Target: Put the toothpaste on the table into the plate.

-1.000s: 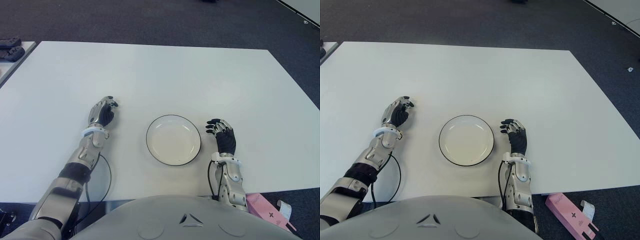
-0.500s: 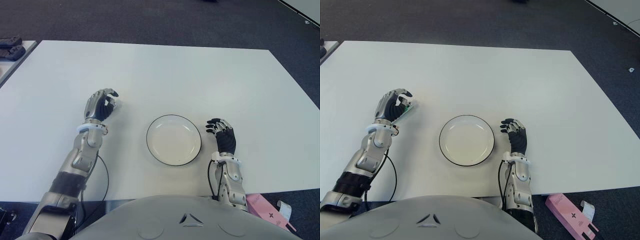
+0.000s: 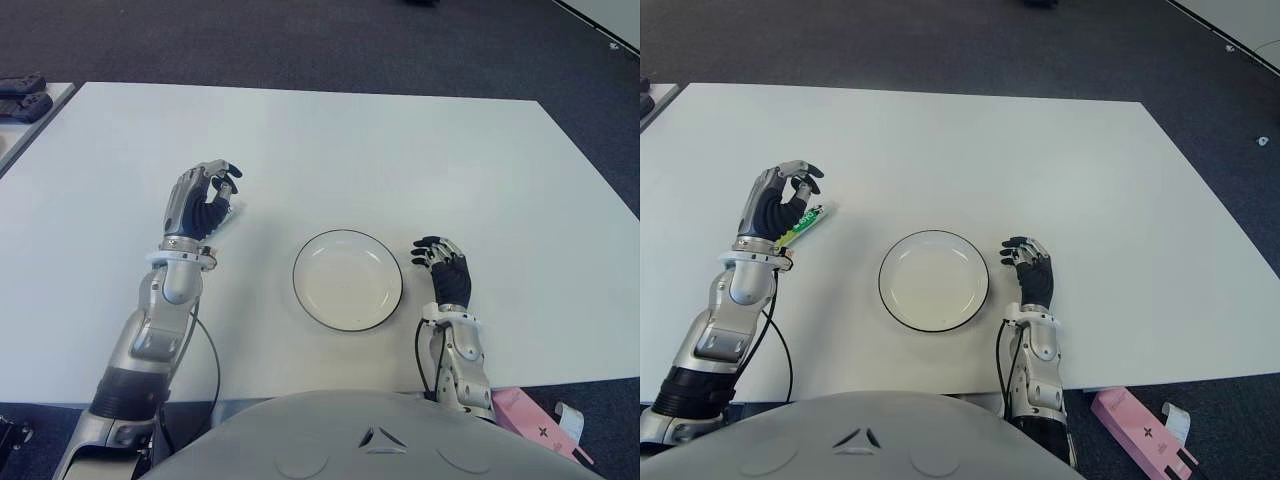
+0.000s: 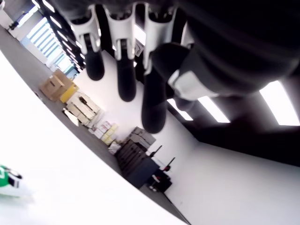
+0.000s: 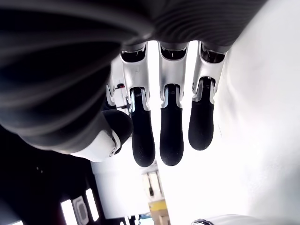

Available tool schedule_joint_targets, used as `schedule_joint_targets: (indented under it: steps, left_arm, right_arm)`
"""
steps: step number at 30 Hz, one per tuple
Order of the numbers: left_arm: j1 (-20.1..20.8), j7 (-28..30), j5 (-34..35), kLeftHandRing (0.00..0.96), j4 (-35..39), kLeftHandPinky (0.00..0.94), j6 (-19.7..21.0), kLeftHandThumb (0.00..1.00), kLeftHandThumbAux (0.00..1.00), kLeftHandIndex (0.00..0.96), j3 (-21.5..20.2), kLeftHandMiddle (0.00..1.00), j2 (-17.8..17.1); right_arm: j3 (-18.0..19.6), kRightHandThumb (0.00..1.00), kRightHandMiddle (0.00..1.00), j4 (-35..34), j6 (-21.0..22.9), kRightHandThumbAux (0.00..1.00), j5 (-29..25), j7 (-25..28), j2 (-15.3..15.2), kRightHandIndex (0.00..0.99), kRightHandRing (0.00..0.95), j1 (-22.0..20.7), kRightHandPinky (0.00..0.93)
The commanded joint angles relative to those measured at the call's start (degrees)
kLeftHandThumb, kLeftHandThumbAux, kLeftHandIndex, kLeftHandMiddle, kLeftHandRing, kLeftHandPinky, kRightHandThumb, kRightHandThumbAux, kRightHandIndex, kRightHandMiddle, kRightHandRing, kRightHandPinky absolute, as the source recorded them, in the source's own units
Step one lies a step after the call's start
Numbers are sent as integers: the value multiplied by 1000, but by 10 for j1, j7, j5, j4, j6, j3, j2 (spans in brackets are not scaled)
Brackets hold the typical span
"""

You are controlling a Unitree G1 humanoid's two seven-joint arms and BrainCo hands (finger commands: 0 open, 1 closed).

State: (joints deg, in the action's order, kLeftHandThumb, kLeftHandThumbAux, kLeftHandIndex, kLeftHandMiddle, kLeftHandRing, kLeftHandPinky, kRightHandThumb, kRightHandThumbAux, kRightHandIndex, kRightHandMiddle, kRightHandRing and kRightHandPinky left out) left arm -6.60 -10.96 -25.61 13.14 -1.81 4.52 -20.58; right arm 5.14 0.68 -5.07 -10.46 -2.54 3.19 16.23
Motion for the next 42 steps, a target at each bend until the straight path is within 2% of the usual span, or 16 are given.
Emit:
schedule_joint_targets:
  steps: [1,7,15,19,22,26,28,30,31,33,34,35,36,39,42]
  left_arm:
    - [-7,26,11,852,28,810,-8,855,659,410,1,565,10]
    - [-14,59,26,851,68,799,-9,856,659,411,4,565,16]
    - [-13,107,28,836,120,771,10,857,660,411,12,563,23]
    - [-8,129,8,821,121,741,11,858,658,415,16,570,10]
    - [14,120,-34,788,47,687,-12,856,657,414,19,577,-16]
    - [34,111,-68,677,-16,581,-30,846,660,402,22,549,-37]
    - [46,124,-110,613,-42,527,-4,841,663,397,29,529,-57]
    - [54,140,-152,545,-49,477,34,767,675,416,37,536,-67]
    - [57,146,-168,519,-49,463,51,711,550,408,40,524,-68]
    - [70,171,-211,485,-56,442,108,649,428,382,52,502,-68]
    - [73,178,-222,469,-57,431,123,622,379,367,56,491,-67]
    - [74,182,-228,463,-56,427,134,612,362,361,58,487,-66]
    - [86,203,-248,455,-65,422,164,598,337,354,67,481,-64]
    - [114,246,-294,368,-94,327,232,541,276,276,89,409,-62]
    - [131,262,-313,296,-120,255,264,504,248,206,101,340,-62]
  right_arm:
    - [-1,708,491,26,21,722,-3,-4,17,428,494,4,503]
    - [-2,708,492,30,15,722,-2,0,15,428,494,3,505]
    - [-2,708,493,34,13,722,0,0,14,428,495,1,504]
    - [-3,707,493,36,13,722,2,-2,14,428,495,-1,503]
    - [-3,708,494,35,13,722,2,-3,15,428,496,-1,505]
    - [-3,708,494,35,13,722,2,-3,15,428,496,-1,502]
    - [-4,708,493,33,15,722,2,-4,15,428,494,0,500]
    - [-4,708,492,32,16,722,2,-5,15,428,492,0,498]
    - [-4,707,490,32,16,722,2,-5,15,427,491,1,498]
    - [-4,707,489,32,15,723,2,-5,15,427,489,1,498]
    - [-4,707,488,32,14,723,2,-4,15,427,489,1,498]
    - [-4,707,488,32,14,723,2,-4,15,427,489,2,498]
    - [-4,707,487,33,12,723,2,-3,14,426,488,2,498]
    - [-4,707,486,35,8,723,1,-1,14,427,488,3,497]
    - [-3,707,485,35,8,723,0,-1,14,427,488,3,498]
